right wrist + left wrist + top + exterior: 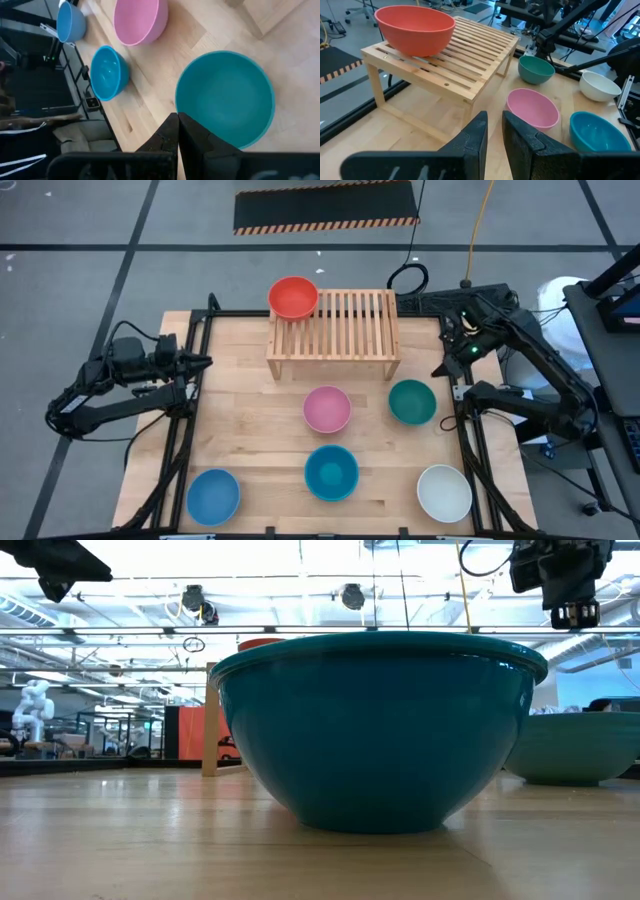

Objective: Place and stack bowls onto a shelf
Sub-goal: Put the green bowl on the shelf

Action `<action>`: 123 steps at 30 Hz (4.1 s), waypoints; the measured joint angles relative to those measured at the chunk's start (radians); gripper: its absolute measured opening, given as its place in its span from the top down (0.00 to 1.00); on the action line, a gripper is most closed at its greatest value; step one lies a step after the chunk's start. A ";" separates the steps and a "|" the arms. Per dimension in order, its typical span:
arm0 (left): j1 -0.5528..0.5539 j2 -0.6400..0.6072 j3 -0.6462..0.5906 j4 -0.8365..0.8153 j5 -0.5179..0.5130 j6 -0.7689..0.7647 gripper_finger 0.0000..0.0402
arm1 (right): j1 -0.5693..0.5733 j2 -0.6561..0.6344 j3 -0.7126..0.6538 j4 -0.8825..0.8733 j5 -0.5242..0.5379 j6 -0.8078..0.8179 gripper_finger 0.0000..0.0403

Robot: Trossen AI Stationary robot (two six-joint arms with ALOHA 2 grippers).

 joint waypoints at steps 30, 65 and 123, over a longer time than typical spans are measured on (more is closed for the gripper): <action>0.000 0.000 0.000 0.061 0.036 -0.043 0.84 | 0.166 0.037 -0.136 0.064 0.344 0.087 0.76; 0.000 0.000 0.000 0.060 0.044 -0.047 0.84 | 0.327 0.343 -0.136 0.189 0.529 -0.099 0.76; 0.000 0.000 0.001 0.143 0.037 -0.150 0.84 | 0.327 0.181 -0.305 0.199 0.517 -0.330 0.76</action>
